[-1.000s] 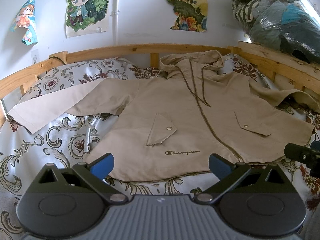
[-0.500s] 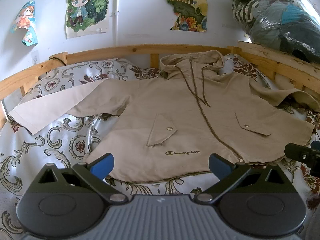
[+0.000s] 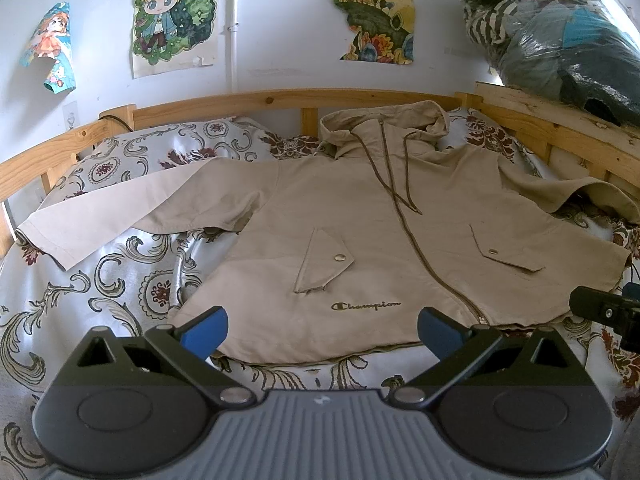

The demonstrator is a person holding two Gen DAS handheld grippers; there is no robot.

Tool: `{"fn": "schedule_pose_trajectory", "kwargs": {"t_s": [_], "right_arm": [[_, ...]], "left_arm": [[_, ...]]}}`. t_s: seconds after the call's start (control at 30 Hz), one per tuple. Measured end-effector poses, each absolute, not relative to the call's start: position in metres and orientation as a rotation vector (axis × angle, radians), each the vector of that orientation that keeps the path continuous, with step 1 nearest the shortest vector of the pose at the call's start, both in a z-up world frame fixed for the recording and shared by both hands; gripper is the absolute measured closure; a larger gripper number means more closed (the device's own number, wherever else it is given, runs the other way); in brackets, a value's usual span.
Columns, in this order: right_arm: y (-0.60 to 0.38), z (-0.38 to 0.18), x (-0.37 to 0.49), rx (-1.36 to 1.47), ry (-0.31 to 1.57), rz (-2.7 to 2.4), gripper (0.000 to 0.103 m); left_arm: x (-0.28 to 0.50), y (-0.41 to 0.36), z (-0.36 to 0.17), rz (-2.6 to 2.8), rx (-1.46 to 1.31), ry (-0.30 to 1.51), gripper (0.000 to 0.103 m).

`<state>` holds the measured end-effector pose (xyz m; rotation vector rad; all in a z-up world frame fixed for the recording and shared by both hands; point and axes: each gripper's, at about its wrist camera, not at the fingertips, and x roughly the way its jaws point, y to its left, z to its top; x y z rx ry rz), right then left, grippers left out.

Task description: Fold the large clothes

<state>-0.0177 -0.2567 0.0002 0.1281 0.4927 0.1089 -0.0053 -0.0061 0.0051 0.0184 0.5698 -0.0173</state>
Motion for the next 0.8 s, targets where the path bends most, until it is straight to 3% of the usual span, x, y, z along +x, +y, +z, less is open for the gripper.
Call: {"fn": "schedule_pose_trajectory", "kwargs": {"t_s": [0.8], "right_arm": [[-0.2572,-0.0027,-0.017,0.141,0.501,0.104,0.001]], "left_arm": [[-0.0052,-0.0036,0.003,-0.018,0.018,0.575,0.001]]}}
